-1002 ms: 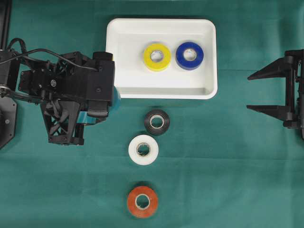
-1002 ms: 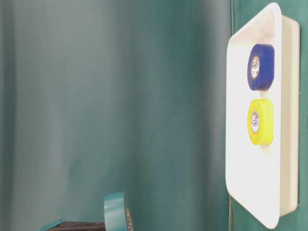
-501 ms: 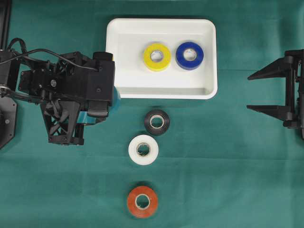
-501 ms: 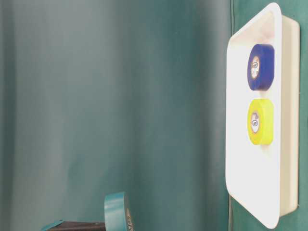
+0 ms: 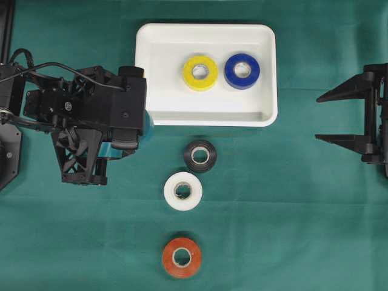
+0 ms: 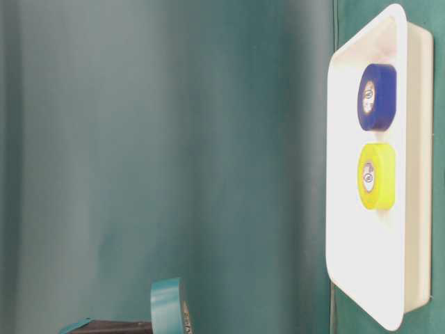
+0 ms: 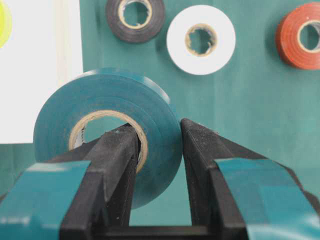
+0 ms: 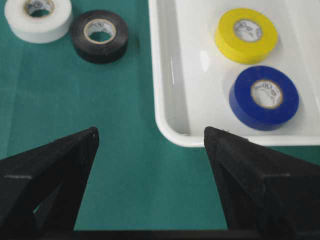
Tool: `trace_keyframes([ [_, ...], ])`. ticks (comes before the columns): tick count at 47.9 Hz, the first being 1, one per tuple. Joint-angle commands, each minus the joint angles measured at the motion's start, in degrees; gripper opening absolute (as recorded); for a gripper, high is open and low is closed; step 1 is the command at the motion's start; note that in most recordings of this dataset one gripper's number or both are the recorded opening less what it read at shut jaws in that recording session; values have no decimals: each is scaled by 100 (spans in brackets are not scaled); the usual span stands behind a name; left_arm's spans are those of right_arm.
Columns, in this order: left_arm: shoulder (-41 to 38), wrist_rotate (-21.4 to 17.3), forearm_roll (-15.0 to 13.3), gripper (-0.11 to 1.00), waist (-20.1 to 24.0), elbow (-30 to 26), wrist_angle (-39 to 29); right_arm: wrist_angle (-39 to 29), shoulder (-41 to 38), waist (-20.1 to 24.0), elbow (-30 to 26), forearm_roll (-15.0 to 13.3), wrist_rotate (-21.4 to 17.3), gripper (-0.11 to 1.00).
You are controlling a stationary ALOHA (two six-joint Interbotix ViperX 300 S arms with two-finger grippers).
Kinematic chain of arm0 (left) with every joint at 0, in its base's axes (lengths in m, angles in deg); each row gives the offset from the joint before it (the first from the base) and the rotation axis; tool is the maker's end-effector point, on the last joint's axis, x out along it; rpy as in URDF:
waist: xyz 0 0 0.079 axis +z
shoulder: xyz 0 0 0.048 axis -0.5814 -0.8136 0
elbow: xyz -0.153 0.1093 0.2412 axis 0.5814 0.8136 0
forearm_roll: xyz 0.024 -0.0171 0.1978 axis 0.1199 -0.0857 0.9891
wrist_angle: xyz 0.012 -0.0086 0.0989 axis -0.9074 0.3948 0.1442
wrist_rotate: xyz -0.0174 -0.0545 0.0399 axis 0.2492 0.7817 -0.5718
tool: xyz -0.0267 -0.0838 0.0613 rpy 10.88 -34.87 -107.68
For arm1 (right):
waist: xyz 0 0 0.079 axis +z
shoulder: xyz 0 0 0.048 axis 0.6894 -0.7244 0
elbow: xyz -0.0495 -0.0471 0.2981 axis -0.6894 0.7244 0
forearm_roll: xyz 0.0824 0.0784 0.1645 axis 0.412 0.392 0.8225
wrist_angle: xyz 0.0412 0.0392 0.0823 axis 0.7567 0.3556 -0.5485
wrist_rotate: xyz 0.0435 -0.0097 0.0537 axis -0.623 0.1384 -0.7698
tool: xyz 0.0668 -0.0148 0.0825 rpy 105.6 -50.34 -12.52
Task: Pick up the tape from a random location and place it into the white case.
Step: 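Carry the teal tape roll up over the tray's left end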
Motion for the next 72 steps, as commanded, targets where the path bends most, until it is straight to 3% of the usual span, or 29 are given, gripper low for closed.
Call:
trace_keyframes([
  [1,132,0,18,24,-18,-88,26,0,-18,9,-132,-18,18,84],
  [42,62,123,18,24,88,-79,53,-9,-18,9,-132,-18,18,84],
  [52,-18,114,18,24,571,-88,62,-9,-18,0,-141,-18,18,84],
  [72,-88,88,26,24,1969,-70,62,-9,-18,9,-141,-18,18,84],
])
